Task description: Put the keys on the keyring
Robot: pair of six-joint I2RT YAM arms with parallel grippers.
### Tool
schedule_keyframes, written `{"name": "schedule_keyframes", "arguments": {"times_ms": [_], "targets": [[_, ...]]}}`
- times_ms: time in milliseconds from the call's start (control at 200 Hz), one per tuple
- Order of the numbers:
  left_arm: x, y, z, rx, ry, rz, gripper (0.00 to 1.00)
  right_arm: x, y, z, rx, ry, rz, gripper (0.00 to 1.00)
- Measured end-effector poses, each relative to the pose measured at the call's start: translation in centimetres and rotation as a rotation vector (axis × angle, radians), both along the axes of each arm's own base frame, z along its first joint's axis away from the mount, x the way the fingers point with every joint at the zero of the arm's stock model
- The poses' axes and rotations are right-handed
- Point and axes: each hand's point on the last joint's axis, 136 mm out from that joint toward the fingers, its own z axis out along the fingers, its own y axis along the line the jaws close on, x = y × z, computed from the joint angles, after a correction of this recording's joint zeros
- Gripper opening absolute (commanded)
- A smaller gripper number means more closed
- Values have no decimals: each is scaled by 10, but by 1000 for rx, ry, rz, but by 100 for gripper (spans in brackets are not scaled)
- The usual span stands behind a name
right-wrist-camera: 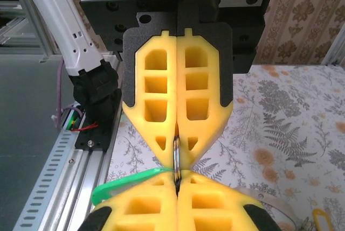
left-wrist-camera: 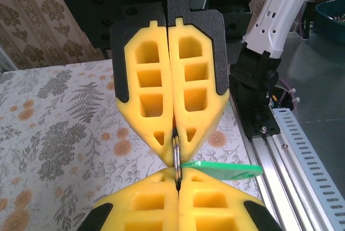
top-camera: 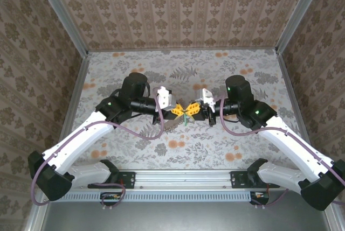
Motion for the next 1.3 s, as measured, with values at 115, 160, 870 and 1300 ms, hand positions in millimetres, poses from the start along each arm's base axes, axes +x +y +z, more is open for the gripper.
{"name": "schedule_keyframes", "arguments": {"times_ms": [115, 160, 870, 1300], "targets": [[1, -1, 0, -1, -6, 7, 59, 0, 0, -1, -2, 1, -4, 0], [3, -1, 0, 4, -7, 17, 74, 1, -1, -2, -8, 2, -8, 0], [60, 55, -120, 323, 275, 473, 62, 30, -67, -128, -322, 174, -558, 0], [84, 62, -208, 635, 435, 504, 47, 39, -62, -172, -283, 535, -737, 0]]}}
